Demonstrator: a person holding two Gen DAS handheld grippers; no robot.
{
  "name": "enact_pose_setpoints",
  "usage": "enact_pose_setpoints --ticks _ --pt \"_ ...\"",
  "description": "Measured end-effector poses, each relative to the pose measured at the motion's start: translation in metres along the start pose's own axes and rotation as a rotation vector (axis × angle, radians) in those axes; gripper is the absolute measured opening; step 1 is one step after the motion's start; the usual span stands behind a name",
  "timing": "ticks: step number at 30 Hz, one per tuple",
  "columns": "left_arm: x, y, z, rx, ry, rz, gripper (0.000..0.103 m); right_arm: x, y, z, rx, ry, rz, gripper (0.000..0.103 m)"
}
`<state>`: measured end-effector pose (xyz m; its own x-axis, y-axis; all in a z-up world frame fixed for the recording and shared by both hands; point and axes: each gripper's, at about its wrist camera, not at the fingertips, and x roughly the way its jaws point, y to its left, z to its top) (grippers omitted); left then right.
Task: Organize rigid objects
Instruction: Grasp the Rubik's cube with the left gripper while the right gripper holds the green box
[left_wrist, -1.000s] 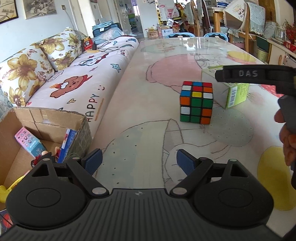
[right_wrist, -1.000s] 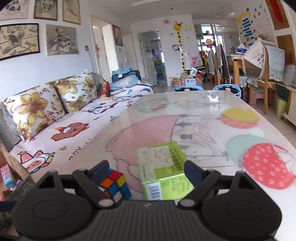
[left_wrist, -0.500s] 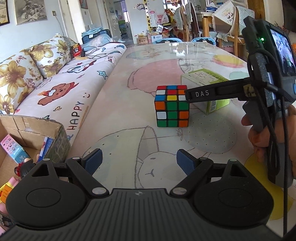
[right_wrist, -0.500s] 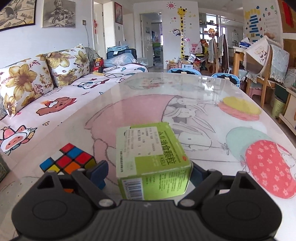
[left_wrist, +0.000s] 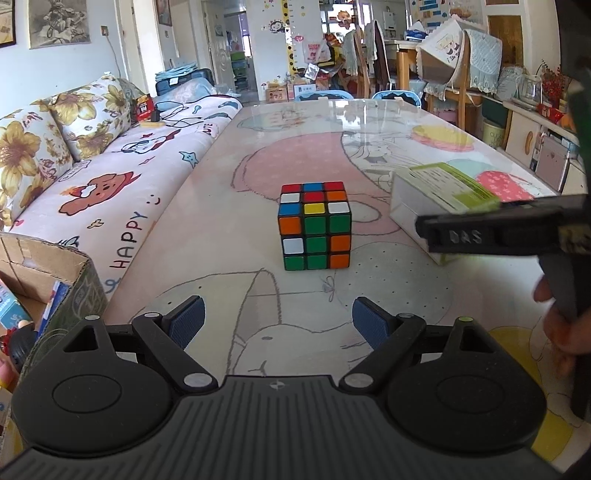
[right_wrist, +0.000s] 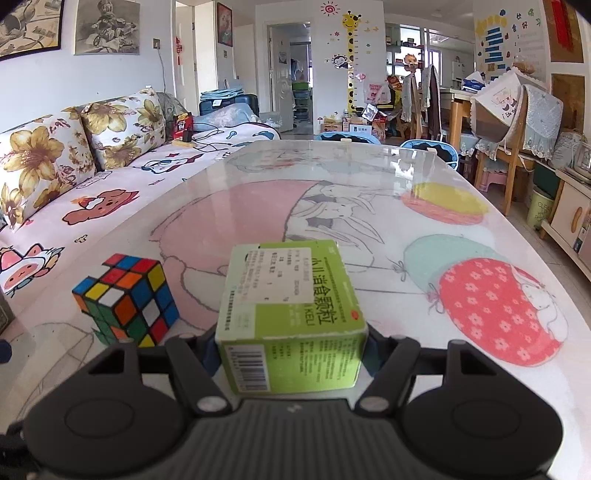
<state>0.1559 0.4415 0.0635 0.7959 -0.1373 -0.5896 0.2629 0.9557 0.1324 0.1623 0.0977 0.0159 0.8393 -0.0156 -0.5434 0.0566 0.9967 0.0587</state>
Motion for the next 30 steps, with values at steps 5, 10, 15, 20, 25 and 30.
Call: enact_pose_setpoints --ticks 5,10,15,20,25,30 --pt "0.000 -0.002 -0.001 -0.012 -0.009 -0.047 0.103 -0.022 -0.011 -0.011 -0.008 0.007 -0.028 0.069" --pt "0.003 -0.005 -0.003 0.028 -0.028 -0.051 0.103 -0.043 -0.027 -0.023 0.064 0.028 -0.052 0.069" --pt "0.005 -0.001 0.000 0.019 -0.046 -0.036 0.103 -0.058 -0.024 -0.028 0.040 0.020 -0.057 0.069" --pt "0.013 0.000 0.009 -0.047 -0.053 -0.022 0.103 -0.053 -0.024 -0.025 0.020 0.014 -0.041 0.072" --pt "0.026 -0.005 0.026 -0.063 -0.078 0.004 0.103 -0.050 -0.028 -0.024 0.021 0.012 -0.035 0.084" --pt "0.043 -0.010 0.040 -0.056 -0.085 0.012 0.103 -0.043 -0.030 -0.024 0.023 0.032 -0.042 0.086"
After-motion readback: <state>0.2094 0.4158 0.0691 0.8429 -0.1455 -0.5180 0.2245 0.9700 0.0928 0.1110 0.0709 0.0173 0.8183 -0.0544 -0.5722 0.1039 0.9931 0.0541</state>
